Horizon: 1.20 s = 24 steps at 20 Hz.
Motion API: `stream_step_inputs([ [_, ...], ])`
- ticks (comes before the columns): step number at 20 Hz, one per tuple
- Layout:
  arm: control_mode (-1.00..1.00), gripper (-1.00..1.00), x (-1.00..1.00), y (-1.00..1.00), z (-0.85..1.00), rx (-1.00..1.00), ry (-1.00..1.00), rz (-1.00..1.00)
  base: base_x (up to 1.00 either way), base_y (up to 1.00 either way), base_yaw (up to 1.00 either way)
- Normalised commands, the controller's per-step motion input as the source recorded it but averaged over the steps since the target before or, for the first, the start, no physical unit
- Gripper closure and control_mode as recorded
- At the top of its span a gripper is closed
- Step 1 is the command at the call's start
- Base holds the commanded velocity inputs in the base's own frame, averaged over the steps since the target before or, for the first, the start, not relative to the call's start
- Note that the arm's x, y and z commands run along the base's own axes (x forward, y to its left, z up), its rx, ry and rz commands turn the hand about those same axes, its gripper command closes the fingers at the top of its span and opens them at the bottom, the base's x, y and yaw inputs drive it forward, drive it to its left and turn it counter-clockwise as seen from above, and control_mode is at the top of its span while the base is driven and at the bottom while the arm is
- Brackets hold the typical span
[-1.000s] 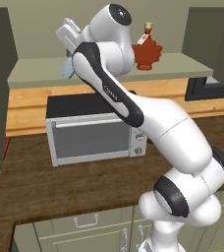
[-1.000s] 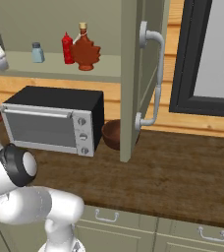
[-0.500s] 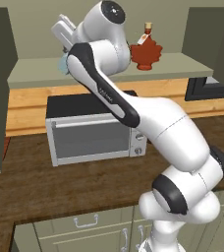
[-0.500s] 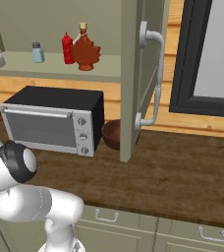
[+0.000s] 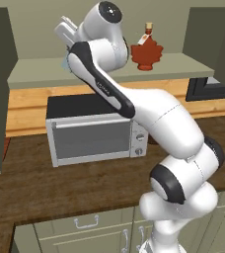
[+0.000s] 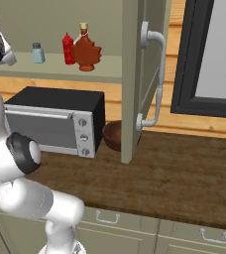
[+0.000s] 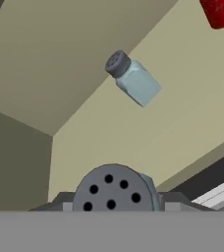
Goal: Put the shaker and condiment bottle from the counter next to their counterparts in the cabinet.
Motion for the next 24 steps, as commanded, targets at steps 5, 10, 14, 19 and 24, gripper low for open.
stream_step_inputs([
  [5,-1.00,1.00,-0.02,0.25,0.00,-0.06,-0.01,0.00,0.00,0.00,0.00],
  [10,-1.00,1.00,0.13,0.04,-0.10,-0.19,-0.02,0.00,0.00,0.00,0.00],
  [14,-1.00,1.00,0.37,0.00,-0.05,-0.15,-0.01,0.00,0.00,0.00,0.00],
  [19,-1.00,1.00,0.07,0.23,-0.13,-0.06,0.00,0.00,0.00,0.00,0.00],
  [24,-1.00,1.00,0.34,0.25,-0.22,-0.04,0.00,0.00,0.00,0.00,0.00],
])
